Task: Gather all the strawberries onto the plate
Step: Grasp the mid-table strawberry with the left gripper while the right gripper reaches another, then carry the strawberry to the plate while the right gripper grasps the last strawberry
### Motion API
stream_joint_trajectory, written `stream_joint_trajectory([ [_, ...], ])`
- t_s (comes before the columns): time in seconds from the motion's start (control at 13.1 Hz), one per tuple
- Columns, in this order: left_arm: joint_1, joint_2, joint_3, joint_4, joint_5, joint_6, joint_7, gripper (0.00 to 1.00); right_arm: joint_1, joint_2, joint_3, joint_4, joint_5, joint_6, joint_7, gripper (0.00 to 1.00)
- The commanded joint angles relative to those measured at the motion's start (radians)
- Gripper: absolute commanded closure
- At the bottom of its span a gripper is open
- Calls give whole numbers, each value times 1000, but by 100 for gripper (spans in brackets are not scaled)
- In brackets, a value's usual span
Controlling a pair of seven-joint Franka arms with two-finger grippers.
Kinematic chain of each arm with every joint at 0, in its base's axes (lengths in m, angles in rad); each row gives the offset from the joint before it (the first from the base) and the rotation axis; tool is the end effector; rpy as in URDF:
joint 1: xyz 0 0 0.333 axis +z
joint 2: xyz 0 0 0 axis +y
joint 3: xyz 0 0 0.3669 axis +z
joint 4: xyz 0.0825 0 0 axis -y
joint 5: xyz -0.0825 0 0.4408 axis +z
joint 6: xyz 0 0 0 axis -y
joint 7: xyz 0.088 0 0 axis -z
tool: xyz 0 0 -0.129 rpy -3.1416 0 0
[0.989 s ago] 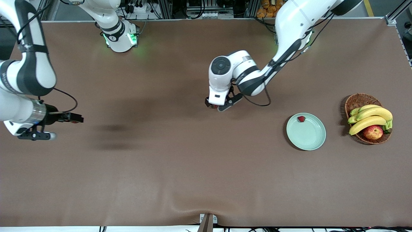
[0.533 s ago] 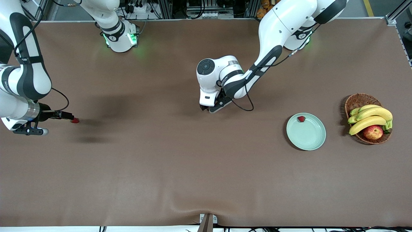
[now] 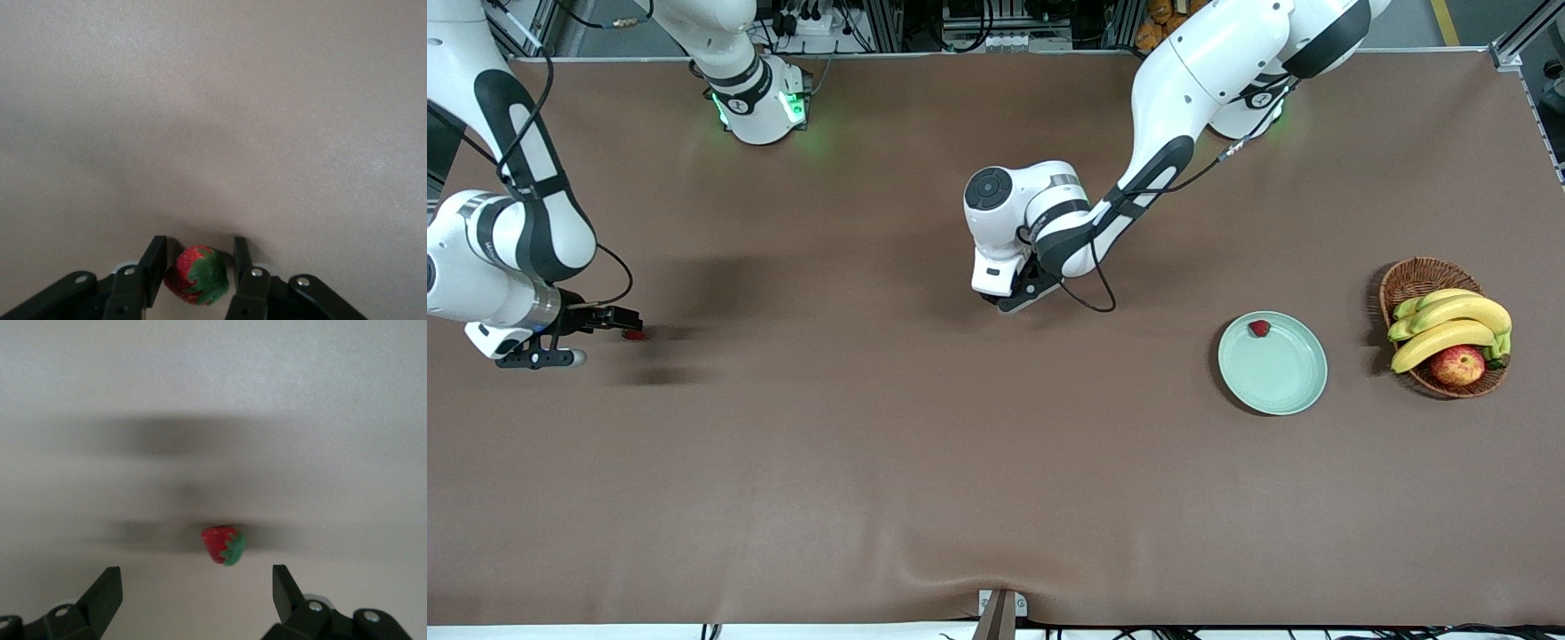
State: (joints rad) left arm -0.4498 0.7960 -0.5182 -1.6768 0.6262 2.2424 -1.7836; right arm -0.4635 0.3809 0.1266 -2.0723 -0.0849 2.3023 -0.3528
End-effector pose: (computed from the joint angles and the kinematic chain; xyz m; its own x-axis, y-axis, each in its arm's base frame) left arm 0.4671 -0.5701 0.1494 0.8709 0.4811 0.1005 0.4888 -0.8692 -0.0749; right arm 0.5886 -0.2096 0.2160 0.9874 0.0741 -0.1398 0.0686 -0.9967 -0.0438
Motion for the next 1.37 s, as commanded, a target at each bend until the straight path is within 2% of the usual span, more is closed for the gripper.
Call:
stream_joint_trajectory([
  [0.0, -10, 20, 6, 25, 18, -7, 3, 54, -63, 36, 22, -8, -21, 64, -164, 0],
  [0.08, -10, 19, 6, 25, 20, -6, 3, 59, -67, 50, 21, -8, -22, 86, -216, 0],
  [0.15, -10, 19, 6, 25, 20, -6, 3, 70, -70, 61, 21, -8, -29, 100, -266, 0],
  [0.3, -9, 11, 6, 23, 20, -6, 3, 97, -60, 69, 21, -8, -112, 103, -351, 0],
  [0.46, 16, -29, 3, 22, 12, -13, 6, 100, -50, 67, 24, -8, -225, 103, -393, 0],
  [0.61, 77, -86, -29, 17, -12, -33, 18, 100, -43, 72, 24, -9, -248, 129, -460, 0],
  [0.76, 223, -124, -129, 5, -45, -46, 67, 100, -43, 85, 24, -11, -248, 151, -532, 0],
  [1.07, 683, -144, -464, -76, -48, -75, 298, 100, -38, 115, 24, -22, -249, 198, -595, 0],
  [1.29, 877, -153, -558, -176, -43, -145, 476, 100, -35, 113, 24, -40, -248, 224, -603, 0],
])
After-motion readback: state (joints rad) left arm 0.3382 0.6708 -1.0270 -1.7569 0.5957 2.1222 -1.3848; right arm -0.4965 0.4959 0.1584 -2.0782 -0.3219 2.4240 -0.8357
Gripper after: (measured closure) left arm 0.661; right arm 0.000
